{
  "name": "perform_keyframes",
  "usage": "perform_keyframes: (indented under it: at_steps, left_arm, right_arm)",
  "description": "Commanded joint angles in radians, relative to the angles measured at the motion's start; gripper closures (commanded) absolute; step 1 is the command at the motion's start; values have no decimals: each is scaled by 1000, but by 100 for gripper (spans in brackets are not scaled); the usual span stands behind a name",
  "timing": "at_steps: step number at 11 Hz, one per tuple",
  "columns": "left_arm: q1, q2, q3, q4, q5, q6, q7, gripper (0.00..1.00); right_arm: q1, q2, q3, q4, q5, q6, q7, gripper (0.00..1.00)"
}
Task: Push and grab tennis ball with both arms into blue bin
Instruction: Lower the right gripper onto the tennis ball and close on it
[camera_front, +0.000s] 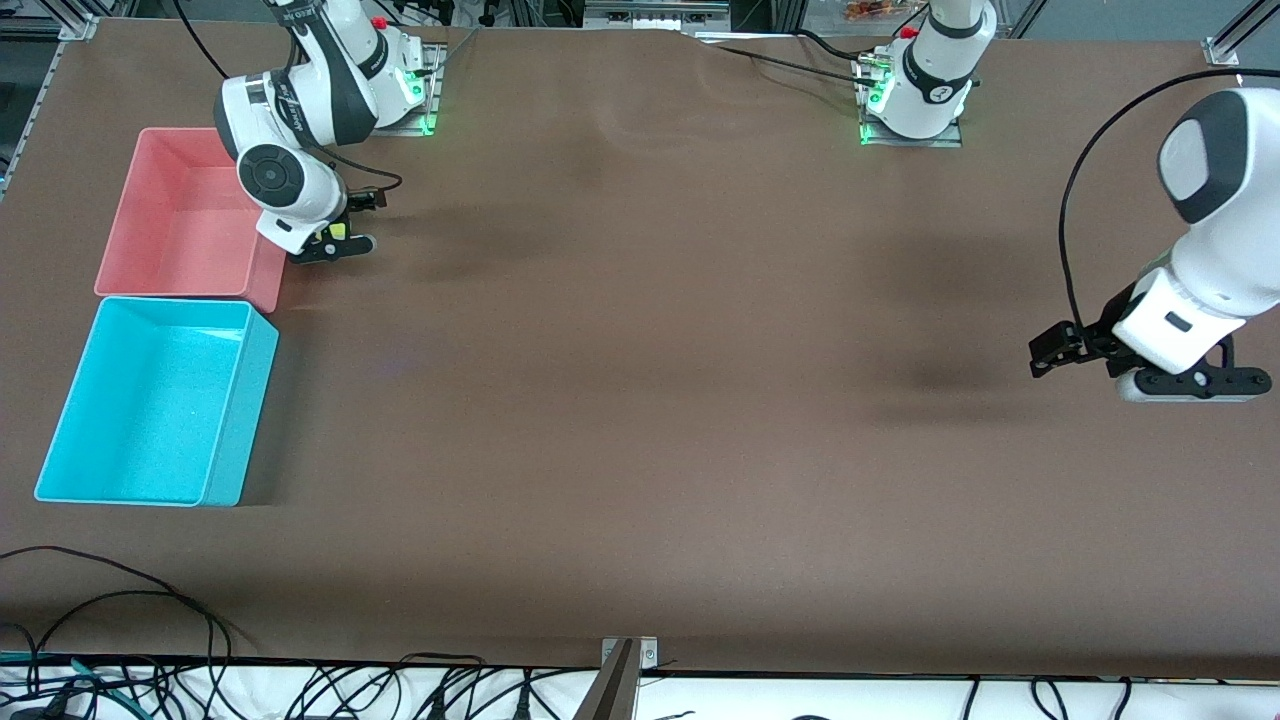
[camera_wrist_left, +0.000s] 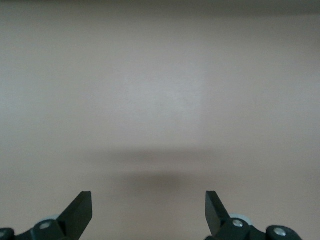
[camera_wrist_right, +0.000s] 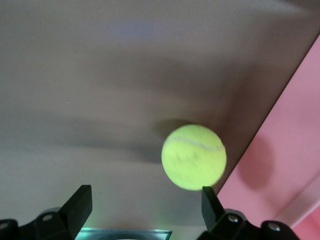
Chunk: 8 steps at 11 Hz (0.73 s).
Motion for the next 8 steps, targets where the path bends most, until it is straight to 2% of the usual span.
perform_keyframes:
  at_steps: [1,3,8]
  left_arm:
    - [-236,-60,232,5,-77,-38,97,0]
    - [-330,-75,287,6,-75,-67,117,0]
    - [-325,-83,284,9,-74,-67,131,0]
  right_arm:
    - [-9,32,-3,-27,-45,29,23,3]
    - [-10,32,-4,-41,-68,31,24,3]
    - [-17,48,-7,-37,-115,23,23,3]
